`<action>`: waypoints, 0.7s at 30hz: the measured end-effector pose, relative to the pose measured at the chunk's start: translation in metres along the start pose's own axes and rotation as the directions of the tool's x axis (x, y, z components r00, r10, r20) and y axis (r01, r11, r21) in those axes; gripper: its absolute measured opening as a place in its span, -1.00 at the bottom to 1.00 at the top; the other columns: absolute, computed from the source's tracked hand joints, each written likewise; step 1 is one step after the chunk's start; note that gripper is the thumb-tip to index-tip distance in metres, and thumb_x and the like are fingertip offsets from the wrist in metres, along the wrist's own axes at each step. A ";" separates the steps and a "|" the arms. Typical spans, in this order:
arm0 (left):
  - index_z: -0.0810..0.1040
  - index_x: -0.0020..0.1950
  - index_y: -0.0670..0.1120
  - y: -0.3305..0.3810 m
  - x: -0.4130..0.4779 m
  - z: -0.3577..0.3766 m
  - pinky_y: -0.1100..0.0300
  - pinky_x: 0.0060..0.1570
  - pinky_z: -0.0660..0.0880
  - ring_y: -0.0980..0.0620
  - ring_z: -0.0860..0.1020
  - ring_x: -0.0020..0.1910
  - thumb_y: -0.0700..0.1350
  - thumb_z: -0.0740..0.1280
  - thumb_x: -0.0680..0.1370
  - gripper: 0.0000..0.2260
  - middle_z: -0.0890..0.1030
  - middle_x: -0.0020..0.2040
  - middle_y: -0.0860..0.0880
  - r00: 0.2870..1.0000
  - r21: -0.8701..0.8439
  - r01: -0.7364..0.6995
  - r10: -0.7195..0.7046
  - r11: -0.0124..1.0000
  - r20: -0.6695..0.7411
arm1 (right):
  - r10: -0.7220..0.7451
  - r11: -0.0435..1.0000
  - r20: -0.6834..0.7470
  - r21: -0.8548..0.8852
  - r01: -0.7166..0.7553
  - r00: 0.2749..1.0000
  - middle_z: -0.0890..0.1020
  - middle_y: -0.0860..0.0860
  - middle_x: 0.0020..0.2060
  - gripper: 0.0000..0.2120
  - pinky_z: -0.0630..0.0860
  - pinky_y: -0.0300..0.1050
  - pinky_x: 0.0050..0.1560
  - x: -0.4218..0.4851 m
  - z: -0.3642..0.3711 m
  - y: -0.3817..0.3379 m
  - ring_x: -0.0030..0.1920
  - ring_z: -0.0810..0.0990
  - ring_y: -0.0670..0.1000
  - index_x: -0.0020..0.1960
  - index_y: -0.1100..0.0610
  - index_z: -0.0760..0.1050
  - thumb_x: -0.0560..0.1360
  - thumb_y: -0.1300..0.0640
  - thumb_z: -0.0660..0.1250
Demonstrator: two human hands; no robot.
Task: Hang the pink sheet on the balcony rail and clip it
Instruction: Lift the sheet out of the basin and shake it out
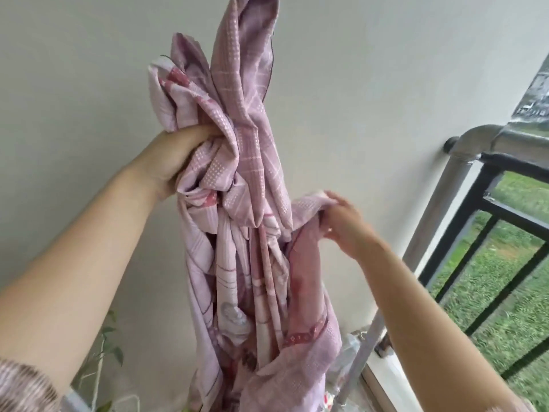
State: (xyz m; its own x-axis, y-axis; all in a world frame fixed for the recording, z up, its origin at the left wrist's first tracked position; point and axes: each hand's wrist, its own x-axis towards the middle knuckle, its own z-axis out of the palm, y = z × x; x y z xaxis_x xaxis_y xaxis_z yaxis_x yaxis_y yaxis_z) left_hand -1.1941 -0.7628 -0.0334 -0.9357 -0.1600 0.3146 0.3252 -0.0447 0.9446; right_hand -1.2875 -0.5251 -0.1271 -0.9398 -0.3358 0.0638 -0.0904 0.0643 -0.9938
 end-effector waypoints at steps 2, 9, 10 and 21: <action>0.69 -0.28 -0.05 0.019 0.011 -0.003 0.31 -0.17 0.55 0.15 0.66 -0.23 -0.21 0.28 0.54 -0.74 0.69 -0.28 0.05 0.998 0.022 -0.056 0.057 0.998 -0.026 | -0.278 0.901 0.119 0.376 0.215 0.953 0.55 0.11 -0.26 -0.68 0.44 -0.15 -0.26 -0.002 -0.012 -0.070 -0.28 0.49 0.02 -0.06 0.15 0.57 0.46 0.42 0.10; 0.64 -0.10 -0.07 0.039 0.030 0.052 0.14 0.07 0.55 0.00 0.65 -0.02 -0.12 0.38 0.48 -0.94 0.69 -0.10 -0.07 0.997 -0.025 -0.048 0.049 0.999 0.057 | -0.273 0.904 0.499 -0.159 0.397 0.822 0.69 -0.18 0.00 -0.69 0.53 -0.29 0.10 -0.025 0.049 -0.097 0.06 0.63 -0.20 0.07 -0.06 0.57 0.36 0.11 0.52; 0.64 -0.12 -0.07 0.039 0.029 0.063 0.12 0.07 0.55 -0.01 0.66 -0.02 -0.13 0.39 0.47 -0.95 0.70 -0.10 -0.08 0.997 0.013 -0.058 0.058 0.998 0.041 | -0.305 0.897 0.440 -0.165 0.409 0.845 0.69 -0.16 0.00 -0.70 0.54 -0.24 0.12 -0.023 0.058 -0.092 0.06 0.63 -0.19 0.07 -0.06 0.59 0.36 0.06 0.53; -0.44 0.39 0.36 -0.072 -0.086 0.018 0.01 0.49 -0.05 0.27 -0.16 0.46 0.36 0.54 0.03 0.31 -0.18 0.47 0.27 0.968 0.398 0.128 -0.202 0.908 0.151 | -0.433 0.871 -0.157 -0.325 0.367 0.888 0.62 -0.05 0.03 -0.63 0.53 -0.19 -0.04 -0.025 0.041 -0.150 0.00 0.59 -0.04 0.23 0.06 0.51 0.43 0.10 0.33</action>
State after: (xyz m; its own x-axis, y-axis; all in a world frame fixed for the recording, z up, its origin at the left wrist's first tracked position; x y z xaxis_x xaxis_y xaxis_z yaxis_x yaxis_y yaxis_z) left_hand -1.1394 -0.7276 -0.1263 -0.9918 0.0032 0.1278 0.1216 0.3316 0.9356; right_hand -1.2365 -0.5647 0.0169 -0.8468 -0.1782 0.5011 -0.5313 0.2383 -0.8130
